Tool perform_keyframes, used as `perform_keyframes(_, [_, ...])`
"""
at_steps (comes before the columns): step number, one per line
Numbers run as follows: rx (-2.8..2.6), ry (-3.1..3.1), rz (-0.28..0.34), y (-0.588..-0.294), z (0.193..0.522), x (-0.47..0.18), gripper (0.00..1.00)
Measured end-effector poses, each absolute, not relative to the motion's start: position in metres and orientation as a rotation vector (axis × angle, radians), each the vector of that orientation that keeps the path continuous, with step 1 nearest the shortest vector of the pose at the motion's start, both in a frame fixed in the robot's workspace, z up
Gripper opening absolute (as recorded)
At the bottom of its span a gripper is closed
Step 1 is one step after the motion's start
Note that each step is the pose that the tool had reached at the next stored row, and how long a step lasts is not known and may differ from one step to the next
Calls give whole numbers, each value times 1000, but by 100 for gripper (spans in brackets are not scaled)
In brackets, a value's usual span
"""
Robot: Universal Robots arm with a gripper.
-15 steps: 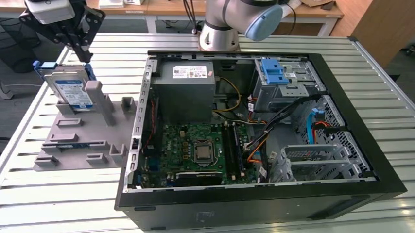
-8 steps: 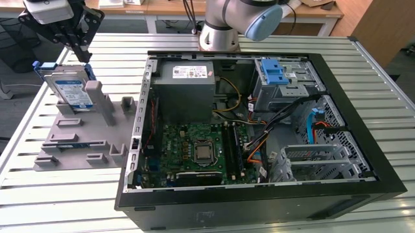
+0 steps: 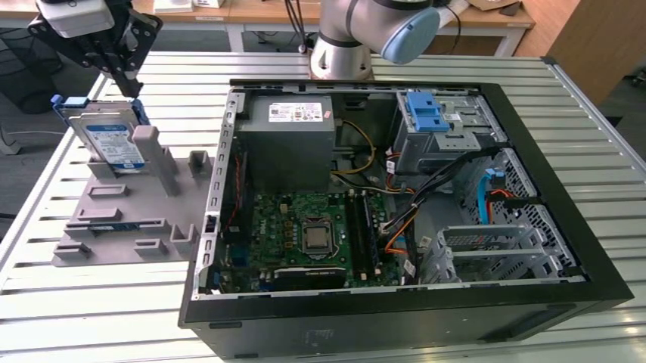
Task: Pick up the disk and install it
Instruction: 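Reach for the disk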
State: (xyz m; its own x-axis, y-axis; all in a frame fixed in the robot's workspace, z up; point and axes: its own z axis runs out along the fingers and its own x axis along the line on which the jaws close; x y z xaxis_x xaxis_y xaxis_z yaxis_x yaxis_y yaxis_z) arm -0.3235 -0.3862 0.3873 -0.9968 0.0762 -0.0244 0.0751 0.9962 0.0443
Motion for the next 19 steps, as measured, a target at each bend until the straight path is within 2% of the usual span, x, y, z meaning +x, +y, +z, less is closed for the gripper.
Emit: perform_keyframes(19, [119, 3123, 56, -364, 383, -357, 11])
